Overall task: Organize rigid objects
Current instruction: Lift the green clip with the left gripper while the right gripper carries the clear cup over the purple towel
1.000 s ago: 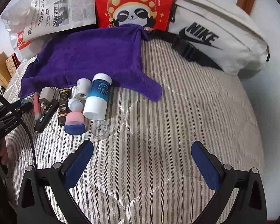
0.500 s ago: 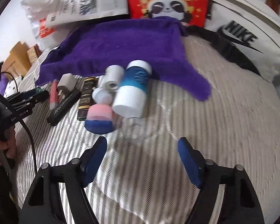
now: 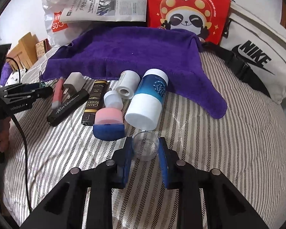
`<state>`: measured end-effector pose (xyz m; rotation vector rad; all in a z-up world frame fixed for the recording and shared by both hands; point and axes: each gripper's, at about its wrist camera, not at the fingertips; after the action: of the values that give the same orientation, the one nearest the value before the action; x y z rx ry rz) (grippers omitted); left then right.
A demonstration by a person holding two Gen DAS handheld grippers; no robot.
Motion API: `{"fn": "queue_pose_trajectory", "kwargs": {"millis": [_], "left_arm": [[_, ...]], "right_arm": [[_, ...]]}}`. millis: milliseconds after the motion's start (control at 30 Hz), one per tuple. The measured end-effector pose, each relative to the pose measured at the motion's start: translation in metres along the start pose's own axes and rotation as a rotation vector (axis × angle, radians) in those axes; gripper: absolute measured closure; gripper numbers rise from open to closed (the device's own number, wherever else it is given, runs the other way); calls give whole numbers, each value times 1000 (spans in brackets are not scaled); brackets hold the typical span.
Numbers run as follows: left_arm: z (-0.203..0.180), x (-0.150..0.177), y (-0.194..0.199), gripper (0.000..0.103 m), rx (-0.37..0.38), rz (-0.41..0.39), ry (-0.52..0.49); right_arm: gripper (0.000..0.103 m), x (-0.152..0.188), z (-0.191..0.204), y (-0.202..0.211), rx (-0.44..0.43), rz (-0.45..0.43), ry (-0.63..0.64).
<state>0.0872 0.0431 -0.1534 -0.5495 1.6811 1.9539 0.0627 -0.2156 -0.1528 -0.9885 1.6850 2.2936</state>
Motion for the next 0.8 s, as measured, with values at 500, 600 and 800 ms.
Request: {"fn": "queue_pose_trajectory", "kwargs": {"millis": [500,600,800], "left_arm": [[2,7,10,63,-5,58,49],[3,9,21,63,-20,50,56],[6,2,45,63,-17,19,70]], "right_arm": [[76,0,-10,23,-64,-30,-79],[76,-2,-10,34,-68,-49,-68],[76,-7,-5,42,-89,-62,-34]]}}
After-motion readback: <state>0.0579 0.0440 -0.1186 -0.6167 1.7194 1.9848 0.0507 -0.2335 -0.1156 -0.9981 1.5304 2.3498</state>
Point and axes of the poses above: each gripper's, at about its wrist camera, not at the fingertips, and y roughly against the way its jaws point, z to its left, x to its underside, and after that the axes turned 11 degrees about -x, right-handed
